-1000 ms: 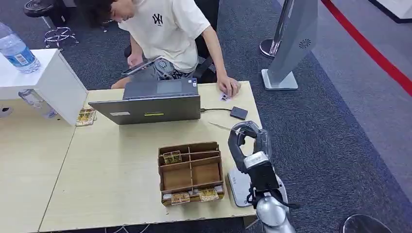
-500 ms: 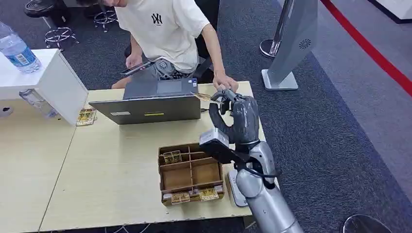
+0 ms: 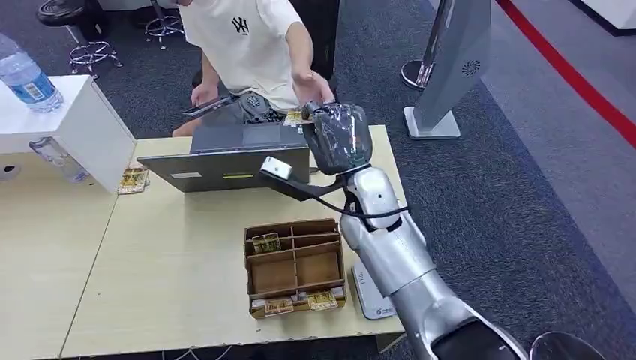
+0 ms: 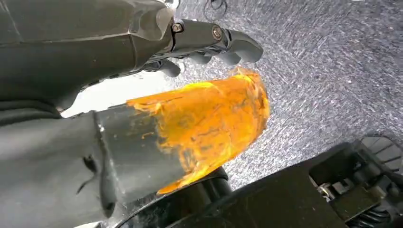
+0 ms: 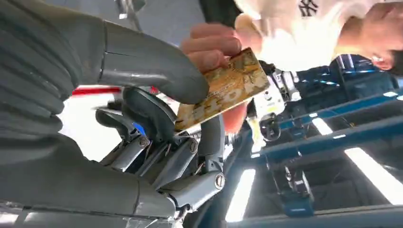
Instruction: Pass the card to the sensor for recognition and then transmit it.
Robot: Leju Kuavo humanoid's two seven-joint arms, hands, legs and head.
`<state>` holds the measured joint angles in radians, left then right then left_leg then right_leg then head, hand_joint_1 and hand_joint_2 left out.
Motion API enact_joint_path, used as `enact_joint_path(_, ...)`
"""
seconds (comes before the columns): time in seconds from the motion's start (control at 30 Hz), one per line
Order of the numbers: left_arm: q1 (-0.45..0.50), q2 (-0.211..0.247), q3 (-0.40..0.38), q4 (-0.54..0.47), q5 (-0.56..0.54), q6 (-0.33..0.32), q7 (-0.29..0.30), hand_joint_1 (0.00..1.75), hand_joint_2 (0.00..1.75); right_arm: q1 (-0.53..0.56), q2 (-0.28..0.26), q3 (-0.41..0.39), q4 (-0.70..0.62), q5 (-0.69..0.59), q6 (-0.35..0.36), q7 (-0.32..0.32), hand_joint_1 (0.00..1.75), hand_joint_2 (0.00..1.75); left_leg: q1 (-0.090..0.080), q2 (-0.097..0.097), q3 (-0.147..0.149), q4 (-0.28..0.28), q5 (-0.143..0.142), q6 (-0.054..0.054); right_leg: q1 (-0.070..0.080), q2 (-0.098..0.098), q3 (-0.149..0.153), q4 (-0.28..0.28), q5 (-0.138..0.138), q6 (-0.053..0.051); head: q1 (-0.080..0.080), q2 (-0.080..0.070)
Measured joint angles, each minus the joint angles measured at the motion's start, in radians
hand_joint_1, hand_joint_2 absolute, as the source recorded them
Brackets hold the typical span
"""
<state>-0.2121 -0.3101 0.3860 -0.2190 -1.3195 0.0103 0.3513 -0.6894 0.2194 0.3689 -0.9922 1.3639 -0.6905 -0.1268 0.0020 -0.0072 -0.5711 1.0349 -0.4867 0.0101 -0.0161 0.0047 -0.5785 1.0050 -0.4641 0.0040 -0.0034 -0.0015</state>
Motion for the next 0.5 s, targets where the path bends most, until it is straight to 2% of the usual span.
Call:
enact_joint_path(0.13,-0.003,0.000,-0.012,0.000,0.000,-0.004,0.005,0.00,0.00,-0.022,0.004,-0.016,0.050,0.101,0.000,0.038,1.75,1.75,0.000,0.000,0.000,0.000,0.000,0.000,0.000,0.000,0.000,0.000,0.000,0.000,0.000,0.000)
enact_joint_path(0.17,-0.003,0.000,-0.013,0.000,0.000,-0.005,0.005,0.00,0.00,-0.023,0.004,-0.016,0.055,0.116,0.000,0.047,0.73,1.75,0.000,0.000,0.000,0.000,0.000,0.000,0.000,0.000,0.000,0.000,0.000,0.000,0.000,0.000)
enact_joint_path(0.2,-0.003,0.000,-0.014,0.000,0.000,-0.008,0.005,0.00,0.00,-0.024,0.004,-0.016,0.061,0.138,0.000,0.064,0.00,1.75,0.000,0.000,0.000,0.000,0.000,0.000,0.000,0.000,0.000,0.000,0.000,0.000,0.000,0.000)
enact_joint_path(0.37,-0.004,0.000,-0.014,0.000,0.000,-0.010,0.014,0.00,0.00,-0.025,0.004,-0.016,0.077,0.188,0.000,0.141,0.00,1.75,0.000,0.000,0.000,0.000,0.000,0.000,0.000,0.000,0.000,0.000,0.000,0.000,0.000,0.000)
enact_joint_path(0.4,-0.003,0.000,-0.014,0.000,0.001,-0.010,0.014,0.00,0.00,-0.024,0.003,-0.016,0.078,0.185,-0.001,0.146,0.00,0.00,0.000,0.000,0.000,0.000,0.000,0.000,0.000,0.000,0.000,0.000,0.000,0.000,0.000,0.000)
enact_joint_path(0.5,-0.004,0.000,-0.014,0.000,0.005,-0.010,0.014,0.00,0.00,-0.008,0.003,-0.016,0.068,0.171,-0.001,0.141,0.00,0.00,0.000,0.000,0.000,0.000,0.000,0.000,0.000,0.000,0.000,0.000,0.000,0.000,0.000,0.000)
